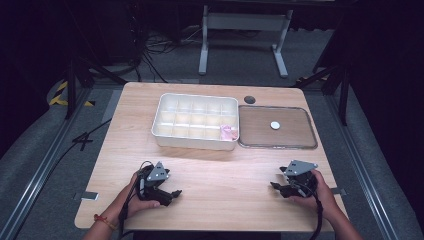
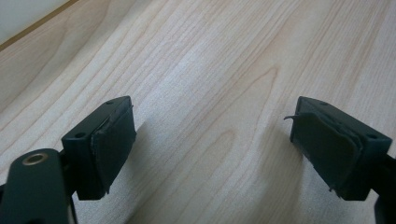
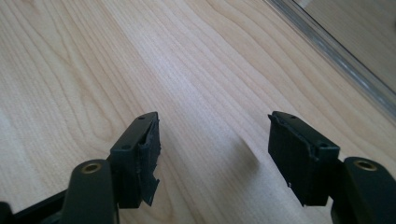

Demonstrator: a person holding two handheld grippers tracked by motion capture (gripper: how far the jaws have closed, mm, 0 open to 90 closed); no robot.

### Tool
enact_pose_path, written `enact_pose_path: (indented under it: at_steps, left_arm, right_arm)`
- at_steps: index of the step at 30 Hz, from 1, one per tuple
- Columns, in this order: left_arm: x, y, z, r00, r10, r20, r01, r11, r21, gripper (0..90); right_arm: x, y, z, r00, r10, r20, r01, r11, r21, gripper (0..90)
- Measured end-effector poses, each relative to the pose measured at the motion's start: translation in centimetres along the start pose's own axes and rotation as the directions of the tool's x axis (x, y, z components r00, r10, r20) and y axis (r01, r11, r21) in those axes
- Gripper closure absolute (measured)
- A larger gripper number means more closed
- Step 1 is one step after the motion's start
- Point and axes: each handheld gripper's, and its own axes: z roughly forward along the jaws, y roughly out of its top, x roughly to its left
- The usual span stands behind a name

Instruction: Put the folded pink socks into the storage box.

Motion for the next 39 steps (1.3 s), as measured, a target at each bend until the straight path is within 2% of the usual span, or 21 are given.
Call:
enact_pose_path:
  at_steps: [4,9,14,19,39]
  left_arm:
    - [0.0,0.0,0.0,1.0,0.003,-0.001,-0.003,1.0,0.0,14.3]
    - [0.1,0.1,0.1,1.0,0.005,-0.003,-0.005,1.0,0.0,14.2]
    - [0.0,0.1,0.1,1.0,0.005,-0.003,-0.005,1.0,0.001,14.2]
    - [0.0,0.1,0.1,1.0,0.004,-0.004,-0.004,1.0,0.0,14.2]
    - [0.0,0.1,0.1,1.0,-0.003,-0.01,0.003,1.0,-0.001,14.3]
  right_arm:
    - [-0.2,-1.0,-0.2,0.9975,0.067,-0.023,-0.068,0.997,-0.041,33.6]
    - [-0.1,-2.1,-0.6,0.9935,0.108,-0.035,-0.11,0.991,-0.071,30.7]
    - [-0.2,-3.3,-0.8,0.9831,0.175,-0.054,-0.18,0.977,-0.11,28.2]
    - [-0.2,-3.8,-1.2,0.982,0.182,-0.05,-0.187,0.976,-0.111,27.0]
    - [-0.2,-3.8,-1.2,0.9817,0.184,-0.048,-0.188,0.976,-0.111,26.1]
